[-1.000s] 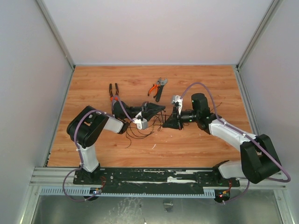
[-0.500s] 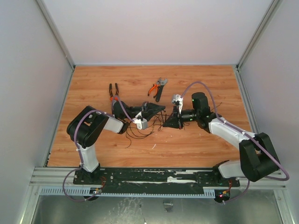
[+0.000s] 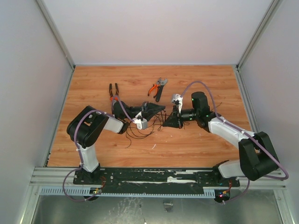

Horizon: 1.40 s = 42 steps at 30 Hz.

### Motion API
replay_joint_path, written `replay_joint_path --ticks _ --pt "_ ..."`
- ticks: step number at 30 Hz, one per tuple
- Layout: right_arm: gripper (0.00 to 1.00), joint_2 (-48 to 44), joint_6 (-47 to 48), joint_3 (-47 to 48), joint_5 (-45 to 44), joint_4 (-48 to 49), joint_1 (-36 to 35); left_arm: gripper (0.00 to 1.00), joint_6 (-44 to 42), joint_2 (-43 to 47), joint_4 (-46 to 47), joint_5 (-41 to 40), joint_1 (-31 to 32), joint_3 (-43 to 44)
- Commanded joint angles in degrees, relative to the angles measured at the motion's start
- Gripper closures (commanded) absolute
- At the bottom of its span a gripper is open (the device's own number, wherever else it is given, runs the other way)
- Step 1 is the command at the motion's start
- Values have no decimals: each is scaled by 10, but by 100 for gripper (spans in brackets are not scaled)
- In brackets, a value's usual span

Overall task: Zip-tie the wires
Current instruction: Tie the cable at the center of the board.

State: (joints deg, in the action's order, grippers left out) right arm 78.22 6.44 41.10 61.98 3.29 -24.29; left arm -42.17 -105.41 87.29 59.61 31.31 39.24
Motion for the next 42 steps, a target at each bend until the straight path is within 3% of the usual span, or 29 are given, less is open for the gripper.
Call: replay_joint_path --ticks 1,42 --pt "100 8 0 21 17 -4 2 100 -11 1 108 -13 -2 10" --pt "100 17 28 62 15 -60 4 100 -24 -1 105 -15 6 7"
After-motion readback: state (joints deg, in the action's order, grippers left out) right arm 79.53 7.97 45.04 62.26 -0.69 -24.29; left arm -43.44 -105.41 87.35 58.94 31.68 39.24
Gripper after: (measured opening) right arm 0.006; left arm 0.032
